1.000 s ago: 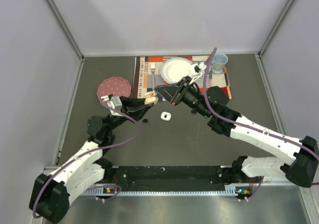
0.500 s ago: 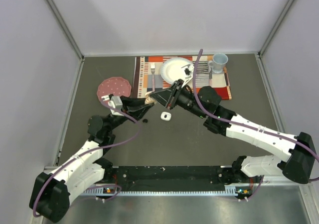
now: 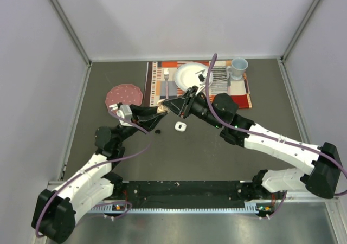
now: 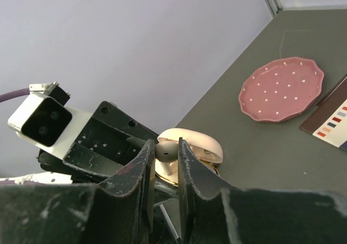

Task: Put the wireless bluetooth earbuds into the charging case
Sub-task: Insert the left earbud into the left side groove of the charging case.

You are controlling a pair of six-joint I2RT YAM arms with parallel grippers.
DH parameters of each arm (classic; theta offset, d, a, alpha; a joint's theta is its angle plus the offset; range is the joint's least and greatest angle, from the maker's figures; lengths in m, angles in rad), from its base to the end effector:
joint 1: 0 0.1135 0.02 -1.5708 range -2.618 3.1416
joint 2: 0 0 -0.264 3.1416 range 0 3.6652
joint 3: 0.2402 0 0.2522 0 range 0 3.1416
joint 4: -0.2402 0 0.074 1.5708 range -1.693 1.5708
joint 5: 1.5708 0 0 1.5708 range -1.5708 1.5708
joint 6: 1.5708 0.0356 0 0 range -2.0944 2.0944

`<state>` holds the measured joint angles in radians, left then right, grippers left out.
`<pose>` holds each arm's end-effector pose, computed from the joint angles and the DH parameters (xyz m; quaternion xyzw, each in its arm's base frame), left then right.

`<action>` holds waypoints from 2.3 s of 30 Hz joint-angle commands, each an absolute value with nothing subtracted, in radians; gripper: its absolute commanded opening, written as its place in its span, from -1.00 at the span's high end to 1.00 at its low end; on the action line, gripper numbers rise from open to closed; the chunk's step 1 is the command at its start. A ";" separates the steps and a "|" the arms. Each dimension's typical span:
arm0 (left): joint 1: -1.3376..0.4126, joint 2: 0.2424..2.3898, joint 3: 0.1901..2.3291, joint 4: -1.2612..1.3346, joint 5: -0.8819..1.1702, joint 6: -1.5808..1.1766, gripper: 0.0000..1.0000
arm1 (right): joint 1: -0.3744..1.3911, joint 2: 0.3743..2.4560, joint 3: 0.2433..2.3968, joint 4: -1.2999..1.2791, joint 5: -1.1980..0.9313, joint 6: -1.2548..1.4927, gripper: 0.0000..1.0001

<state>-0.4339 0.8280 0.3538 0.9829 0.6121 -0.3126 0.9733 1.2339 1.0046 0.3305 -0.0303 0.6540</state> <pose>0.1519 -0.0929 0.2997 0.2886 0.4663 -0.4419 0.7100 0.1645 0.2436 0.3765 -0.1177 0.6600 0.5462 0.5022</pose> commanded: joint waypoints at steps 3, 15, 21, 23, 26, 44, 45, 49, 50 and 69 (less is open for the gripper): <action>-0.437 0.802 0.396 1.026 0.612 -0.313 1.00 | 0.993 1.244 1.051 0.354 -0.011 0.637 1.00; -0.442 0.821 0.390 1.048 0.592 -0.314 1.00 | 0.992 1.246 1.034 0.411 -0.022 0.655 1.00; -0.445 0.828 0.385 1.060 0.591 -0.316 1.00 | 0.992 1.238 1.031 0.429 -0.003 0.655 1.00; -0.446 0.831 0.387 1.061 0.586 -0.316 1.00 | 0.992 1.241 1.028 0.437 -0.011 0.664 1.00; -0.448 0.833 0.387 1.068 0.580 -0.316 1.00 | 0.992 1.246 1.020 0.442 -0.012 0.672 1.00; -0.466 0.854 0.387 1.144 0.517 -0.337 1.00 | 1.012 1.262 0.999 0.437 0.055 0.652 1.00; -0.469 0.851 0.385 1.144 0.518 -0.339 1.00 | 1.011 1.264 0.999 0.437 0.070 0.650 1.00; -0.476 0.844 0.380 1.146 0.514 -0.339 1.00 | 1.011 1.273 1.005 0.436 0.087 0.641 1.00; -0.477 0.841 0.377 1.147 0.508 -0.339 1.00 | 1.012 1.273 1.005 0.440 0.084 0.644 1.00; -0.491 0.844 0.371 1.204 0.373 -0.313 1.00 | 1.057 1.272 0.982 0.411 0.129 0.578 1.00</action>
